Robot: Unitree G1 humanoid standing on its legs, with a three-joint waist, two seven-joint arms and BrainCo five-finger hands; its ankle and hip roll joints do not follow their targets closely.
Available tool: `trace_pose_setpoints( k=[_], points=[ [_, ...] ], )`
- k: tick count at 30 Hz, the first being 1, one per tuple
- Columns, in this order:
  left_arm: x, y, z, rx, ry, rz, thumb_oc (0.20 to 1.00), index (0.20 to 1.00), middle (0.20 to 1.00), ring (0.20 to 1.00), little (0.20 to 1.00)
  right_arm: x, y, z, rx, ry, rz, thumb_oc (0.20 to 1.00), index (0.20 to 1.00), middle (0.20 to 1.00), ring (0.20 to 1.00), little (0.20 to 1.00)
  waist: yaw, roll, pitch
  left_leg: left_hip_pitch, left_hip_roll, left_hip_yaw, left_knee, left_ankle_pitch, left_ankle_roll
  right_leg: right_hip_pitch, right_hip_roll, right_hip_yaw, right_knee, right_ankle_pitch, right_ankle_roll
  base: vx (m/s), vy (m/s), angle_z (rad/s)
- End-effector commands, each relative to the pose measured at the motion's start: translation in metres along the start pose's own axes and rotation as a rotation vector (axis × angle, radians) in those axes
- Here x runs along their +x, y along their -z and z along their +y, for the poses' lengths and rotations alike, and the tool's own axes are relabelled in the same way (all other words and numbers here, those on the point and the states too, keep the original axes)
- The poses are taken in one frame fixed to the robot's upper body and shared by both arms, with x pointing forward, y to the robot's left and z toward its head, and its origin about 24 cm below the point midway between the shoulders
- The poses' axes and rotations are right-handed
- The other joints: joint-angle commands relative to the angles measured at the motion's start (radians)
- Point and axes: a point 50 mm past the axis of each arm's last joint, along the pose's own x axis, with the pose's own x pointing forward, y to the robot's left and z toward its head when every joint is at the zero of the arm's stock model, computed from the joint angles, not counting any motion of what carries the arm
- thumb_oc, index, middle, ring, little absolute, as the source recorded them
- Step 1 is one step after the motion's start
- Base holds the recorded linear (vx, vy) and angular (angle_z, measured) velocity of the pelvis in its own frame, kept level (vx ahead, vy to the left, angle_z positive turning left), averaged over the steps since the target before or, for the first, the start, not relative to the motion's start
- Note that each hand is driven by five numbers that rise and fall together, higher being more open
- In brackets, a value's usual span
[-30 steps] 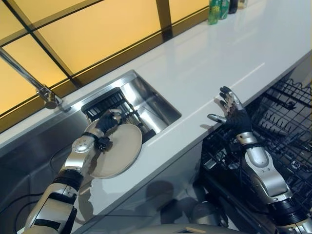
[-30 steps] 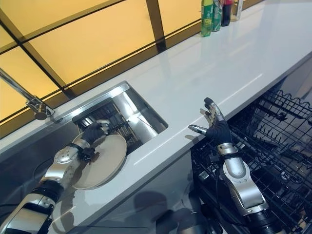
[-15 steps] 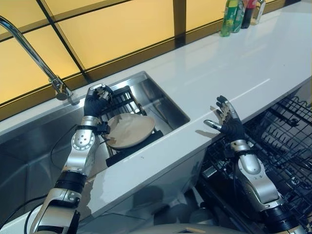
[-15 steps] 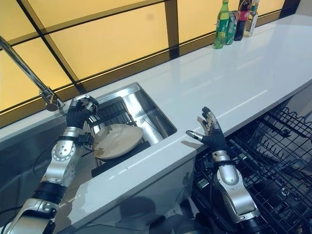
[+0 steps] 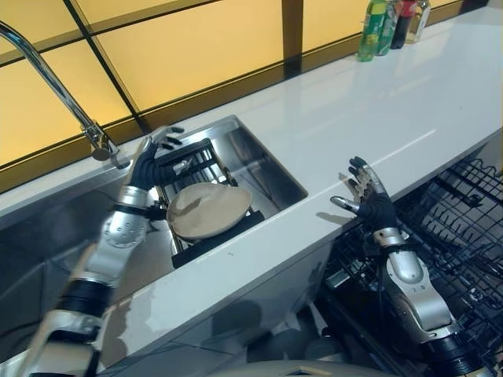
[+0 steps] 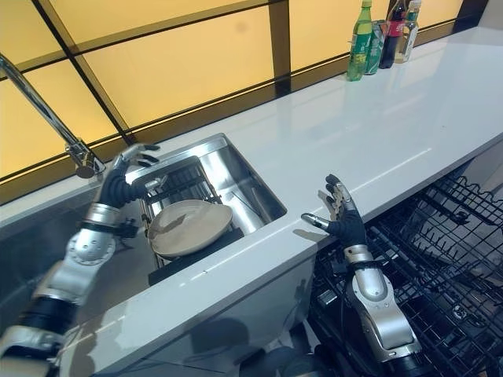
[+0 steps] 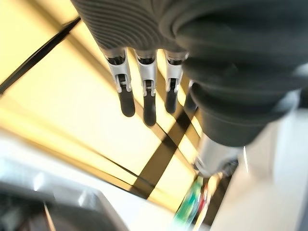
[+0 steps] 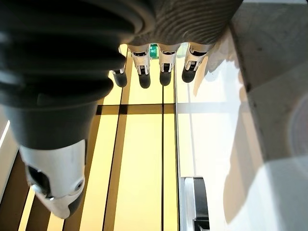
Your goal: Pick up plates and place into dishwasher.
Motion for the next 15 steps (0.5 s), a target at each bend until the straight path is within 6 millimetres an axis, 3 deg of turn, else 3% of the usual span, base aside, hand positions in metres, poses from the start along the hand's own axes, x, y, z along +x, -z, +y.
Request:
trace_pose_setpoints(
  k=[1,7,15],
  points=[
    [0.002,0.0,0.03,0.144,0.021,-0.028,1.0,1.0,1.0,1.0,1.0,0.001,-0.022,-0.014,-0.007,0.014,-0.084,1.0,1.0,1.0,1.0,1.0,0.035,0.023,-0.023,-0.054,-0.093,-0.036,0.137,-0.166,0.117,-0.129,0.054,-0.038,0.111,-0.017,-0.026,-0.03,0.035,0.02],
    [-0.015,0.001,0.035,0.229,0.2,-0.006,1.0,1.0,1.0,1.0,1.0,0.005,-0.027,-0.022,-0.021,0.035,-0.094,1.0,1.0,1.0,1.0,1.0,0.078,0.034,-0.012,-0.077,-0.092,-0.07,0.136,-0.142,0.107,-0.115,0.05,-0.07,0.088,-0.004,-0.037,-0.06,0.021,0.16],
    [-0.023,-0.007,0.034,0.242,0.357,-0.032,1.0,1.0,1.0,1.0,1.0,0.011,-0.032,-0.025,-0.022,0.05,-0.108,1.0,1.0,1.0,1.0,1.0,0.126,0.04,-0.004,-0.098,-0.087,-0.105,0.133,-0.136,0.099,-0.095,0.047,-0.113,0.069,-0.016,-0.044,-0.04,0.021,0.18]
  ],
)
